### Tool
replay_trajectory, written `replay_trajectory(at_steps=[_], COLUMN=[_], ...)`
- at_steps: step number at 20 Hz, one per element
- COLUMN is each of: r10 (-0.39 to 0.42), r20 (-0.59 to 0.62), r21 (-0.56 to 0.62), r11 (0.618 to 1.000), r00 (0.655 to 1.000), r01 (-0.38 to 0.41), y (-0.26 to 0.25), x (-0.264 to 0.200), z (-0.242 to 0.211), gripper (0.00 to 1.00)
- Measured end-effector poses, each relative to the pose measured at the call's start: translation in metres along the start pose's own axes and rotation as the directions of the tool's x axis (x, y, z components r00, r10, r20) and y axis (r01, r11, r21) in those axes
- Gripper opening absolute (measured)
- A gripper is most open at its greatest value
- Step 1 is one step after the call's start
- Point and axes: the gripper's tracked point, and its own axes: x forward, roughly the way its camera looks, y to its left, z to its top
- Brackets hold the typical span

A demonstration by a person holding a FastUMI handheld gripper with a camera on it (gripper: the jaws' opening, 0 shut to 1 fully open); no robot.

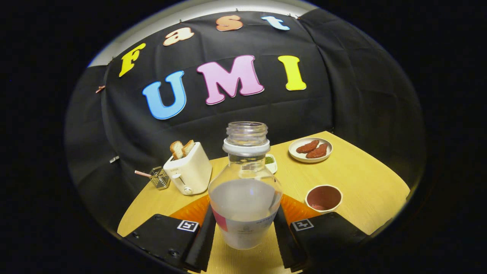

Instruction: Take the bottle from table, then pour the juice into the cup, finally place the bottle on the coaster

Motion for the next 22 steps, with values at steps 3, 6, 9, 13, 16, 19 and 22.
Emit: replay_trajectory(at_steps=[3, 6, 9, 13, 16, 19, 22], r10=[0.037, 0.074, 0.094, 0.064, 0.065, 0.043, 0.032], r20=[-0.032, -0.056, -0.075, -0.118, -0.138, -0.150, -0.184], r21=[0.119, 0.249, 0.398, 0.527, 0.631, 0.731, 0.810], r11=[0.992, 0.967, 0.916, 0.850, 0.775, 0.677, 0.571], r00=[0.999, 0.996, 0.993, 0.991, 0.988, 0.988, 0.982], r01=[-0.033, -0.058, -0.057, 0.008, 0.037, 0.082, 0.133], y=[-0.007, -0.011, -0.014, -0.020, -0.020, -0.026, -0.027], x=[0.003, 0.004, 0.010, 0.022, 0.029, 0.039, 0.047], z=[-0.003, -0.009, -0.015, -0.029, -0.030, -0.032, -0.041], gripper=[0.73, 0.73, 0.73, 0.73, 0.73, 0.72, 0.73])
